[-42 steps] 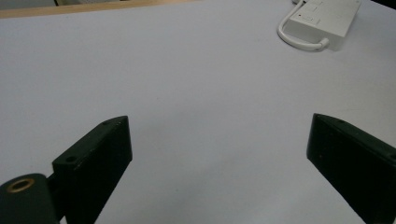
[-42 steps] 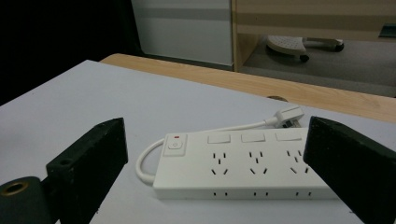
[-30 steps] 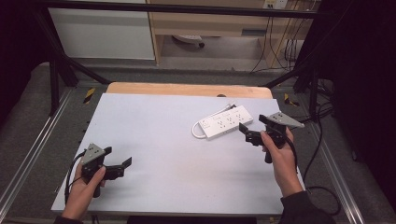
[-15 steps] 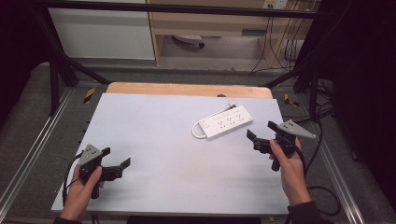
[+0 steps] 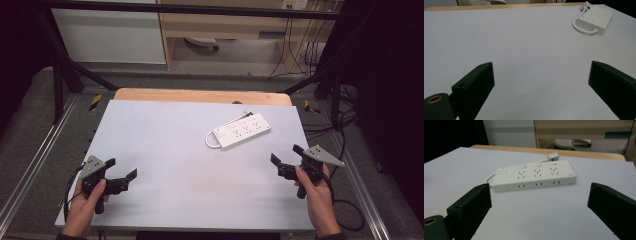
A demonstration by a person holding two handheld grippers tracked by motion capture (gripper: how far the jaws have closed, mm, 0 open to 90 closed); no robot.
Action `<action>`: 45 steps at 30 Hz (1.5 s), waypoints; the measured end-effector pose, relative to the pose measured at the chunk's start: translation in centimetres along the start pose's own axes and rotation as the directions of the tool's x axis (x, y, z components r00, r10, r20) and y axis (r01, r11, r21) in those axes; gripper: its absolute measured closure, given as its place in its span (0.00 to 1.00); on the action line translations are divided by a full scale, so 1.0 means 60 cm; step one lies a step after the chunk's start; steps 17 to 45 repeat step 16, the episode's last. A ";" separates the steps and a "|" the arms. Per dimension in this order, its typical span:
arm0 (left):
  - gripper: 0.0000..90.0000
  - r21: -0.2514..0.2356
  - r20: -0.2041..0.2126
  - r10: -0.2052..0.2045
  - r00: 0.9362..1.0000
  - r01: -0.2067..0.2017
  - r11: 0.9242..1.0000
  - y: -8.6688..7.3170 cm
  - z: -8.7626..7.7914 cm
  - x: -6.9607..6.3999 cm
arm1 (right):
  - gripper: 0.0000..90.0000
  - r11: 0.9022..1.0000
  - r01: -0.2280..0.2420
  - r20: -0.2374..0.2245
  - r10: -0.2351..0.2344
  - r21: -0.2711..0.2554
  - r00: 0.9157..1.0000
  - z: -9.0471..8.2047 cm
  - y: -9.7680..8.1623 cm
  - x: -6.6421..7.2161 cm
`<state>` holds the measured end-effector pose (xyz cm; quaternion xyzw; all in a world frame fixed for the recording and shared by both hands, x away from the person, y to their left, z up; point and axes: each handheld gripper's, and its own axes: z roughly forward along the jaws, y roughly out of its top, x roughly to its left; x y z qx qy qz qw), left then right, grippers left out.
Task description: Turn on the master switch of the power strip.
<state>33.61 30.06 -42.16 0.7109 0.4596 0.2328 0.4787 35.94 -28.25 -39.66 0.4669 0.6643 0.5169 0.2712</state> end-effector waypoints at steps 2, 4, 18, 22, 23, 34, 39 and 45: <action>0.07 -0.004 0.002 -0.005 1.000 0.005 1.000 0.000 -0.001 0.001 | 0.06 1.000 -0.012 0.000 0.012 0.014 1.000 0.000 -0.014 0.000; 0.07 -0.002 0.001 -0.005 1.000 0.005 1.000 0.000 -0.001 0.001 | 0.07 0.999 -0.013 -0.004 0.013 0.034 1.000 0.001 -0.028 0.002; 0.07 0.004 -0.001 0.006 1.000 -0.006 1.000 0.000 0.002 -0.002 | 0.07 0.980 0.050 -0.028 -0.045 0.194 0.999 0.044 -0.082 0.032; 0.07 0.004 -0.001 0.006 1.000 -0.006 1.000 0.000 0.002 -0.002 | 0.07 0.980 0.050 -0.028 -0.045 0.194 0.999 0.044 -0.082 0.032; 0.07 0.004 -0.001 0.006 1.000 -0.006 1.000 0.000 0.002 -0.002 | 0.07 0.980 0.050 -0.028 -0.045 0.194 0.999 0.044 -0.082 0.032; 0.07 0.004 -0.001 0.006 1.000 -0.006 1.000 0.000 0.002 -0.002 | 0.07 0.980 0.050 -0.028 -0.045 0.194 0.999 0.044 -0.082 0.032; 0.07 0.004 -0.001 0.006 1.000 -0.006 1.000 0.000 0.002 -0.002 | 0.07 0.980 0.050 -0.028 -0.045 0.194 0.999 0.044 -0.082 0.032; 0.07 0.004 -0.001 0.006 1.000 -0.006 1.000 0.000 0.002 -0.002 | 0.07 0.980 0.050 -0.028 -0.045 0.194 0.999 0.044 -0.082 0.032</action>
